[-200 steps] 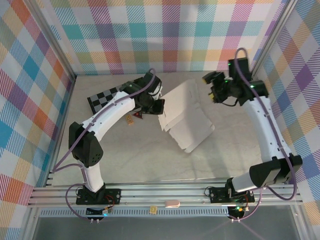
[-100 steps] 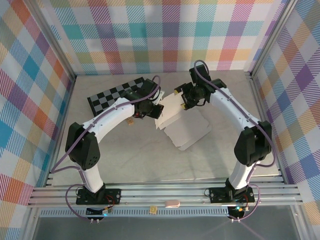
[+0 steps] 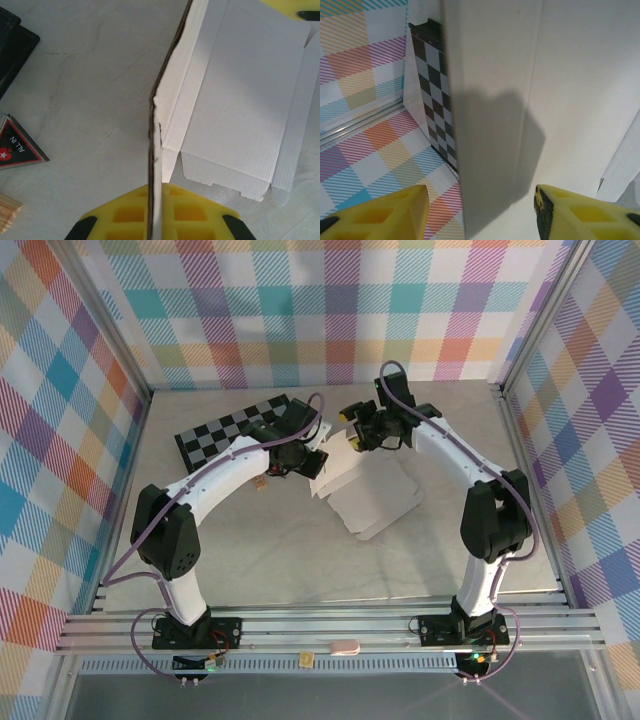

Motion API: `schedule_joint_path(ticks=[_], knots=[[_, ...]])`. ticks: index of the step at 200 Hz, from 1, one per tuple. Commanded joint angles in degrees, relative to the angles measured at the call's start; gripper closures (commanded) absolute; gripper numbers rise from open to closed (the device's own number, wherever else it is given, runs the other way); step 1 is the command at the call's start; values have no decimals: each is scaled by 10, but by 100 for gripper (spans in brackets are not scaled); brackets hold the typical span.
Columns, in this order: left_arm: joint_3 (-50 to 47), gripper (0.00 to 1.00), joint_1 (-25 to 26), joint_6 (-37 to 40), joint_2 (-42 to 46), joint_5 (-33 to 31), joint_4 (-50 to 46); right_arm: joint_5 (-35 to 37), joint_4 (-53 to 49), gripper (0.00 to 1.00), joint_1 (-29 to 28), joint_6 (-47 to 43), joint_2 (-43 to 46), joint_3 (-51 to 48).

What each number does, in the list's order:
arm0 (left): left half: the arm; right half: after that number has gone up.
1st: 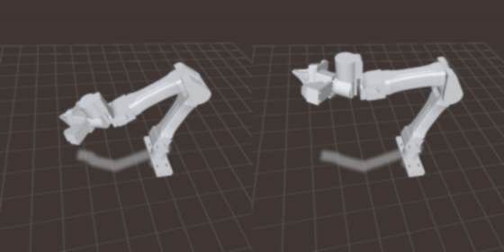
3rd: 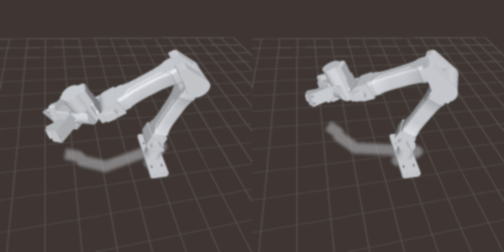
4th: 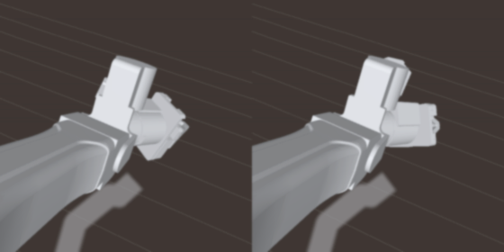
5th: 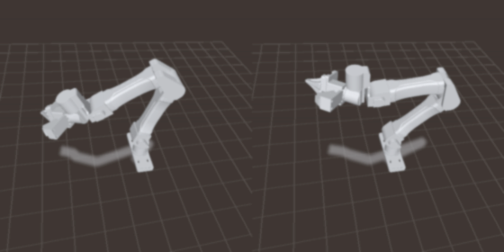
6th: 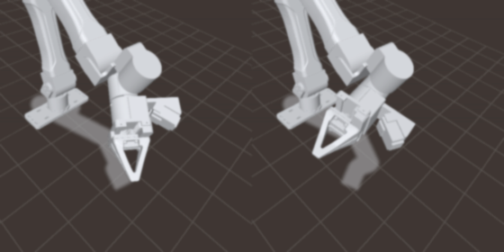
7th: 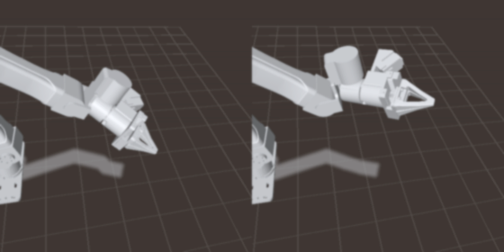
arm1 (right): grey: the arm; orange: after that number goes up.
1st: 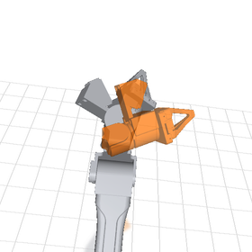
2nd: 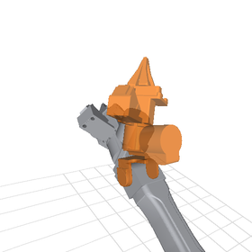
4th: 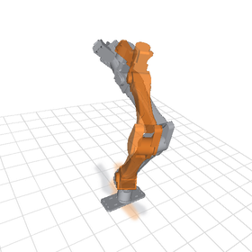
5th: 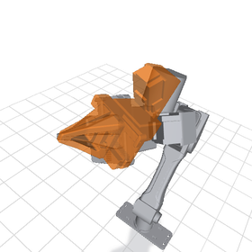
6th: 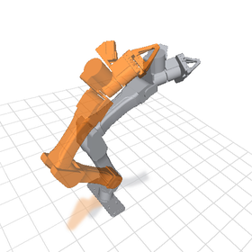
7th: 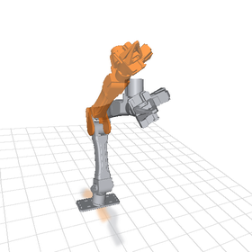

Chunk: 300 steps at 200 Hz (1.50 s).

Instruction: Fold the paper box

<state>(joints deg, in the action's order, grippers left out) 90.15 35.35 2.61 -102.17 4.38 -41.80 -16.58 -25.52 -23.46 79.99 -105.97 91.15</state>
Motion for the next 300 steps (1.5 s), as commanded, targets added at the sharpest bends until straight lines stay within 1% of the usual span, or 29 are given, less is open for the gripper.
schedule_joint_path(ticks=[1,23,50,90,124,160,210,246,259,274,300], knots=[[-7,100,1,20,-6,-3,-3,-21,17,47,9,-15,-10,-7],[-7,100,1,26,-7,-7,-5,-12,17,53,14,-26,2,-16],[-8,100,1,28,-9,-9,-4,-15,38,63,22,-16,11,-45],[-9,100,0,29,-13,-10,-5,-20,87,70,29,2,22,-85],[-17,100,-1,29,-18,-10,-4,-12,134,71,32,16,39,-123],[-31,100,-4,29,-19,-4,0,-10,207,72,34,31,50,-168],[-45,100,-5,29,-22,1,5,-4,294,70,34,43,62,-221],[-53,100,-6,30,-26,2,6,-6,364,77,36,43,60,-252],[-56,100,-7,31,-27,1,7,-6,387,77,37,45,61,-268],[-60,100,-11,32,-27,1,8,-5,416,73,39,51,64,-288],[-64,100,-14,31,-27,3,7,-11,474,71,44,64,61,-313]])
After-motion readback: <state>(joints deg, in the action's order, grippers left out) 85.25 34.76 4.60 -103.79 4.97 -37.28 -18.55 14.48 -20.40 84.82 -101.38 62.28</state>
